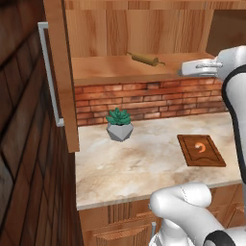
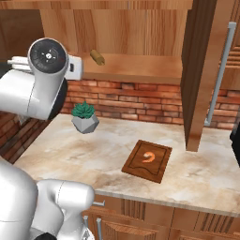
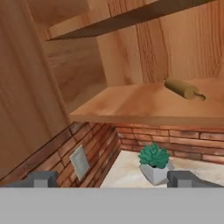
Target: Open the cabinet, retrieve the rolling pin, and place it next to the meat on the cutting board to prepare for tenderizing.
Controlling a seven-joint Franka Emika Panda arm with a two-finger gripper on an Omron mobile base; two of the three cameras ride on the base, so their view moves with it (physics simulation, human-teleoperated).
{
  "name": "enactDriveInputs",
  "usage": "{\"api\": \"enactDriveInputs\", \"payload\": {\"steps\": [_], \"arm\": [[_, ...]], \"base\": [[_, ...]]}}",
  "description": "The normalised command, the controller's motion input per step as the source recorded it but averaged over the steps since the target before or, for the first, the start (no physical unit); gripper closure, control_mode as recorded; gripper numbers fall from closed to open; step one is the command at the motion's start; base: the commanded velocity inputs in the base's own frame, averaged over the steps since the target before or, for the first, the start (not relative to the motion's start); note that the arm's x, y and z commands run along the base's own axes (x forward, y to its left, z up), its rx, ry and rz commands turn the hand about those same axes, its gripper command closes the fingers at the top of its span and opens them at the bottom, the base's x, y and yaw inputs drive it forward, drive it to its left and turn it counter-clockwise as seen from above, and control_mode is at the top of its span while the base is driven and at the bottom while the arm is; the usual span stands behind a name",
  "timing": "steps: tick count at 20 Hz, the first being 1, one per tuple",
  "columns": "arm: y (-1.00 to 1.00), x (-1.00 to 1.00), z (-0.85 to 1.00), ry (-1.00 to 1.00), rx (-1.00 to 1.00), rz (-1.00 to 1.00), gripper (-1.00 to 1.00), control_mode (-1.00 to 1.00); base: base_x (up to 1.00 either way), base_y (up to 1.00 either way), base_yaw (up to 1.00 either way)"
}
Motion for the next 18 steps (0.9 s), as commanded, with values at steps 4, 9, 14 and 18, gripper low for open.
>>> {"api": "enactDriveInputs", "payload": {"steps": [4, 9, 14, 18], "arm": [[-0.29, 0.08, 0.12, -0.08, -0.26, -0.1, -1.0, -1.0], [-0.08, 0.27, 0.04, -0.05, -0.17, -0.08, -1.0, -1.0], [0.0, 0.57, -0.01, 0.12, -0.05, -0.04, -1.0, -1.0], [-0.01, 0.58, -0.01, 0.12, -0.01, -0.03, -1.0, -1.0]], "base": [[0.0, 0.0, 0.0], [0.0, 0.0, 0.0], [0.0, 0.0, 0.0], [0.0, 0.0, 0.0]]}}
